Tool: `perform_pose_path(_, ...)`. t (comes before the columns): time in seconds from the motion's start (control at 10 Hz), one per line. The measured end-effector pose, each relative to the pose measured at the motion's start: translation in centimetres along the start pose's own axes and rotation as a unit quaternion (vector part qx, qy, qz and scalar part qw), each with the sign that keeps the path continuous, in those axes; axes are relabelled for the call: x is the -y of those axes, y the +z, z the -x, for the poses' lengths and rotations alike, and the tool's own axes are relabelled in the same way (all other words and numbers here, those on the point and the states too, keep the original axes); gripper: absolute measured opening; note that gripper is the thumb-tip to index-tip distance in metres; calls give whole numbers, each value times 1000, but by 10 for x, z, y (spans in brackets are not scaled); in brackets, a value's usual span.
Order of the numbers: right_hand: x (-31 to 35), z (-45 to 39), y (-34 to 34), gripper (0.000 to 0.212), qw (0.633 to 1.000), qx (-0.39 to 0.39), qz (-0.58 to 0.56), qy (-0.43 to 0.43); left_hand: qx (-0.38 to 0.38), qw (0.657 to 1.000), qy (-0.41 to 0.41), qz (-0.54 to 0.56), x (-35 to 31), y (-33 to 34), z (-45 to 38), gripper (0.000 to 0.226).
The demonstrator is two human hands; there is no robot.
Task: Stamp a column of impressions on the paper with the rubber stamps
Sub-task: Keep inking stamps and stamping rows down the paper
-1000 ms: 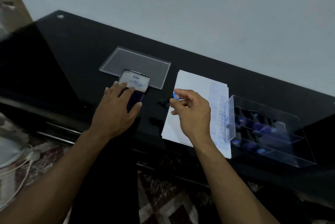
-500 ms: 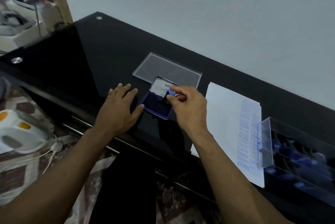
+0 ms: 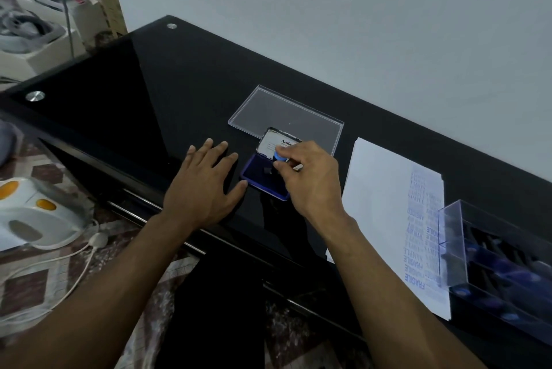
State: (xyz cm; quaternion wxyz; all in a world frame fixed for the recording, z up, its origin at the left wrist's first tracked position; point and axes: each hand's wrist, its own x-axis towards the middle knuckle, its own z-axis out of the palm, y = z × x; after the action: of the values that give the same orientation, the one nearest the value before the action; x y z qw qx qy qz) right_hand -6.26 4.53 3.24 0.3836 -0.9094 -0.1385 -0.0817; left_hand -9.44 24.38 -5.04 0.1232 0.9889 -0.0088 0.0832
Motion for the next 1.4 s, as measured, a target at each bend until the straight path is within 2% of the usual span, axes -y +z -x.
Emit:
perform_pose_path(0.3, -4, 0, 2, 28, 999, 23, 42, -9, 1, 1000, -7, -10, -1, 1, -1, 81)
perform_pose_path(1.4, -10, -5, 1, 23, 999, 26, 28, -8, -1, 1000, -6, -5, 0, 3, -1, 81)
